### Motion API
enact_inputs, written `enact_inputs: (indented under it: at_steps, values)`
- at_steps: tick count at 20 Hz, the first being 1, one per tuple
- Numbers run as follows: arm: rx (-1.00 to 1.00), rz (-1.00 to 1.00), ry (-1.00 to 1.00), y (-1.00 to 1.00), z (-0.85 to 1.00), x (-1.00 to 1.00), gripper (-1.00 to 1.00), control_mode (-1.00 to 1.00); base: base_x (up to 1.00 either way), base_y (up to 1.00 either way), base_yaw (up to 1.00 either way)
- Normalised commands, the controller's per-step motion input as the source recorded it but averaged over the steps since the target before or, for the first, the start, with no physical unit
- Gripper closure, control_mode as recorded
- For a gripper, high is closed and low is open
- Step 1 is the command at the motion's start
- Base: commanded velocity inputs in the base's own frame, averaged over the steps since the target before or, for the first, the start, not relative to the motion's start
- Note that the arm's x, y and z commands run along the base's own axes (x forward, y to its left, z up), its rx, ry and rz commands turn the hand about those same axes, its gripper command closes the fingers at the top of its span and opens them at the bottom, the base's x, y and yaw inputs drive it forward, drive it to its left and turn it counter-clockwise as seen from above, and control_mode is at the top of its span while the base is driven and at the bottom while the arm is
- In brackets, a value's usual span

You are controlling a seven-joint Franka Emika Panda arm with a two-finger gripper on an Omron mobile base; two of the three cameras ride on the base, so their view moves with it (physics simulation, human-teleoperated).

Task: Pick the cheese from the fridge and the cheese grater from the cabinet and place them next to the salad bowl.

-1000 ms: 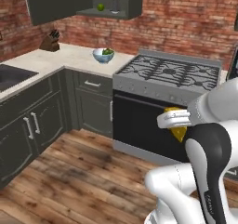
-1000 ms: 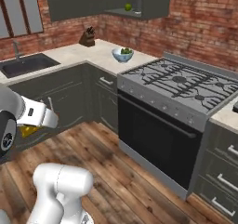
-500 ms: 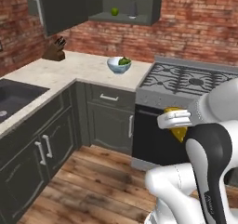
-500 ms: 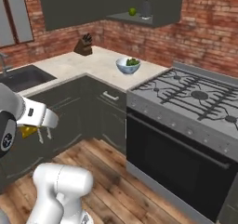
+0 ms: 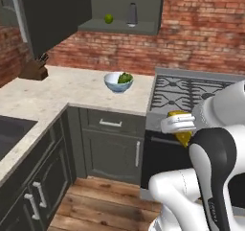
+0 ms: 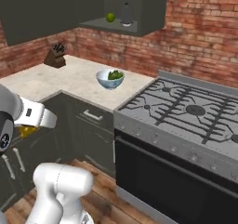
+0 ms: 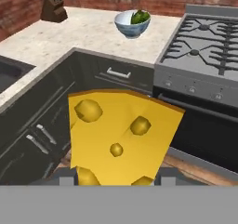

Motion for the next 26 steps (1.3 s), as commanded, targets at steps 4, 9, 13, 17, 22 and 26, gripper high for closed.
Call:
enact_inputs:
  at_steps: [4, 9, 13, 17, 22, 26]
  values:
    - [0.0, 0.0, 0.0, 0.0, 0.0, 0.0, 1.0, 1.0, 0.73, -0.09, -0.44]
    - [0.0, 0.0, 0.0, 0.0, 0.0, 0.0, 1.0, 1.0, 0.51, 0.32, -0.2]
    - [0.0, 0.0, 0.0, 0.0, 0.0, 0.0, 1.0, 1.0, 0.64, 0.52, -0.23]
    - [0.0, 0.0, 0.0, 0.0, 0.0, 0.0, 1.0, 1.0, 0.72, 0.51, -0.28]
    - [0.0, 0.0, 0.0, 0.0, 0.0, 0.0, 1.0, 1.0, 0.61, 0.43, -0.26]
    - [0.0, 0.0, 0.0, 0.0, 0.0, 0.0, 1.0, 1.0, 0.73, 0.4, -0.22]
